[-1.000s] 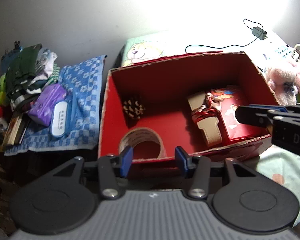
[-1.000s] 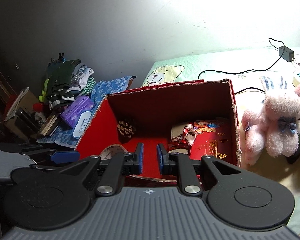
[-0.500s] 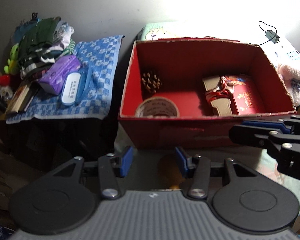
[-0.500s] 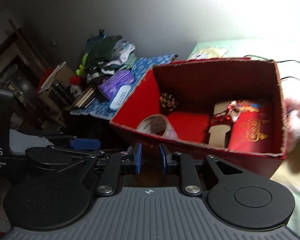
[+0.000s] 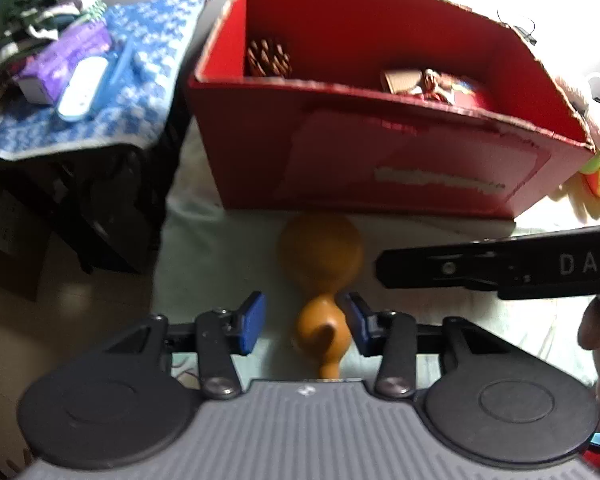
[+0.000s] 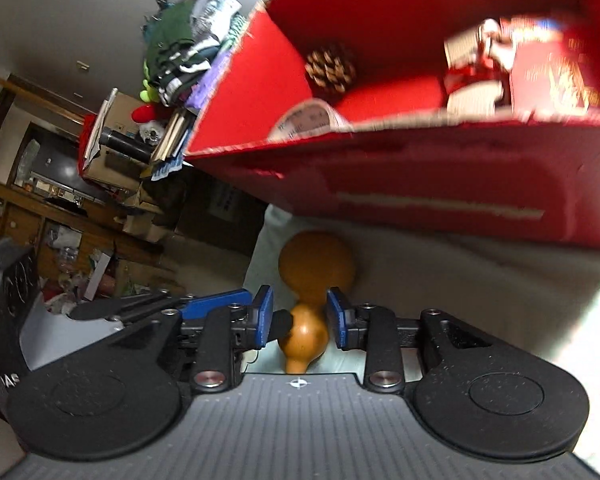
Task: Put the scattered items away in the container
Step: 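Close the right gripper around the orange gourd's narrow waist, then lift the orange gourd with the right gripper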
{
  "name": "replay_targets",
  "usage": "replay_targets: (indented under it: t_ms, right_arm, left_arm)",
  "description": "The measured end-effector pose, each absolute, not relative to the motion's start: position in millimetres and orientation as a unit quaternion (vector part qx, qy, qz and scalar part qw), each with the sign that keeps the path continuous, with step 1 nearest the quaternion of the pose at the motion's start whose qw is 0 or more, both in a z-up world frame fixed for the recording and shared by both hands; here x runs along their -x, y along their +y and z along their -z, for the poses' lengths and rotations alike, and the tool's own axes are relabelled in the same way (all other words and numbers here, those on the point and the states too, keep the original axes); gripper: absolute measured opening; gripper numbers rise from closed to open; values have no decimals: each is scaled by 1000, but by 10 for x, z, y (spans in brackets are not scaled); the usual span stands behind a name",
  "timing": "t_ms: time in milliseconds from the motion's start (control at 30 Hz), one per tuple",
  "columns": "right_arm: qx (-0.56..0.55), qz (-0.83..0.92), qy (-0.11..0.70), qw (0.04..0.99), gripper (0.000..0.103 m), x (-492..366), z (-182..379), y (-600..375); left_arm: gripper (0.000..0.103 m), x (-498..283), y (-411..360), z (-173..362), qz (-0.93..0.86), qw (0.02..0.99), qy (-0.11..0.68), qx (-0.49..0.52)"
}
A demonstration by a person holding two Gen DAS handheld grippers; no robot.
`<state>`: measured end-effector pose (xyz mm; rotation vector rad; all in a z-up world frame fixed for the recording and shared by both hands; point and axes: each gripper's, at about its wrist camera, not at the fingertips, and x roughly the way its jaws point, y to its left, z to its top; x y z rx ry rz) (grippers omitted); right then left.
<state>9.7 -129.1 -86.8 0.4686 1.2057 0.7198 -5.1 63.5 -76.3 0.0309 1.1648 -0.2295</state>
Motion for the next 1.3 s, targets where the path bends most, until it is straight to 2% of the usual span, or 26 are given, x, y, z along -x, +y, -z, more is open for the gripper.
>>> replay_targets:
  t_ms: [467, 533, 633, 900, 1300]
  right_arm:
    - [-236, -304, 579, 718, 38, -140, 1093, -1161]
    - [-237, -300, 581, 718, 39, -146, 1120, -1154]
    - [-244, -302, 583, 713, 44, -170, 1170, -1133]
    - [-238, -311, 581, 714, 52, -203, 1211, -1047]
    - [-223, -325, 581, 712, 48, -192, 1210, -1261]
  left_arm:
    - [44, -154, 723, 1016, 165, 806, 568, 25]
    - [39, -189, 742, 1046, 167, 802, 572, 27]
    - [33, -225, 758, 1095, 172, 797, 579, 30]
    - [33, -256, 807, 1153, 168, 796, 581, 36]
    - [33, -148, 564, 1098, 154, 802, 578, 16]
